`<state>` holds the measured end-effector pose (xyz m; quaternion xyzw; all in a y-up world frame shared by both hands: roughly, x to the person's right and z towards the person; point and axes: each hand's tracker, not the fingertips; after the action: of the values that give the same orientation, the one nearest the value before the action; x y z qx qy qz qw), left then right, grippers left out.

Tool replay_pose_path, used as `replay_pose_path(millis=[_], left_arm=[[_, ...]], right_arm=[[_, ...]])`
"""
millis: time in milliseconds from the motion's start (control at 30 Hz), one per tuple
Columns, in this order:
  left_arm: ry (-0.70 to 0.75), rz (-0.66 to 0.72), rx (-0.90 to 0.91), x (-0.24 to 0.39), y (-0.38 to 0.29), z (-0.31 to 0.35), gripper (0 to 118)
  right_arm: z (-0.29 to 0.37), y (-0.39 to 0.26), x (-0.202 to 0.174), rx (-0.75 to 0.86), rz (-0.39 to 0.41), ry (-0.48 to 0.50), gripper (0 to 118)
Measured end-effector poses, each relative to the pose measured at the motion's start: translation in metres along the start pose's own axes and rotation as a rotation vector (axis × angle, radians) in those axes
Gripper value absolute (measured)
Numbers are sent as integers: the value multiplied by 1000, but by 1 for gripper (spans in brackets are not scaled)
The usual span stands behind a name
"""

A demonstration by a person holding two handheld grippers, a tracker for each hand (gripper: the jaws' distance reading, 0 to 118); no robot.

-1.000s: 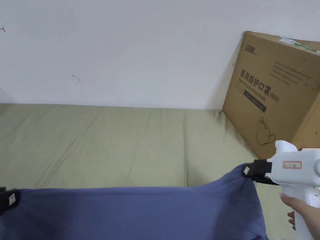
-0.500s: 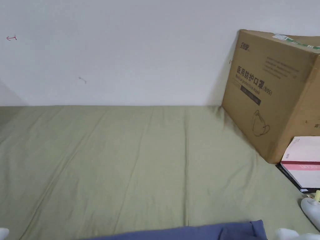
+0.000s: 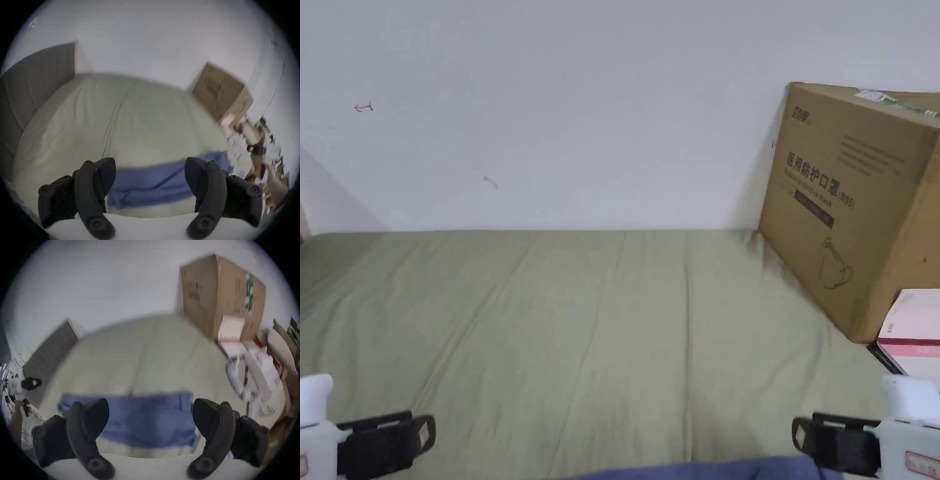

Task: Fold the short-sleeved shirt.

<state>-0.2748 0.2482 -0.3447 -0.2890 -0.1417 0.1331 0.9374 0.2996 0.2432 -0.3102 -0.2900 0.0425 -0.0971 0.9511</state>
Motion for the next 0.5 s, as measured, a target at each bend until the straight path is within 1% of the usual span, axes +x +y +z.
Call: replay_pose_path(millis=[33,67,100,133,167,200,233,267,300,367,400,433,500], left_arm=[[-1,3,88,13,1,9,93],[21,-21,165,24,2,18,93],[48,-60,226,41,0,23,93],[79,-95,283,54,-3,27,89],[103,-121,309,64,-6,28,80],[97,-133,314,72,-9,28,58],[72,-127,307,74,-12,23,13],[53,-108,293,78,-13,21,0],[50,-92,282,82,-16,18,0],[-21,-40,277,77,-21,16,0],[-10,-51,274,76,-21,15,0],[40,-93,272,76,-20,16,0],[121,-176,254,72,-14,17,0]], right_arm=[[13,4,-10,126,-2,20,106],[23,5,-20,208,10,47,106],[29,5,-30,274,24,53,104],[33,4,-45,294,47,36,94],[34,3,-54,304,62,26,70],[34,0,-60,323,59,46,31],[32,-4,-64,334,36,68,0],[27,-8,-68,332,16,81,0],[25,-11,-70,325,-10,92,0],[20,-13,-70,269,-67,156,0],[17,-12,-67,273,-72,137,0],[15,-12,-68,273,-65,126,0],[8,-9,-71,264,-11,74,0]])
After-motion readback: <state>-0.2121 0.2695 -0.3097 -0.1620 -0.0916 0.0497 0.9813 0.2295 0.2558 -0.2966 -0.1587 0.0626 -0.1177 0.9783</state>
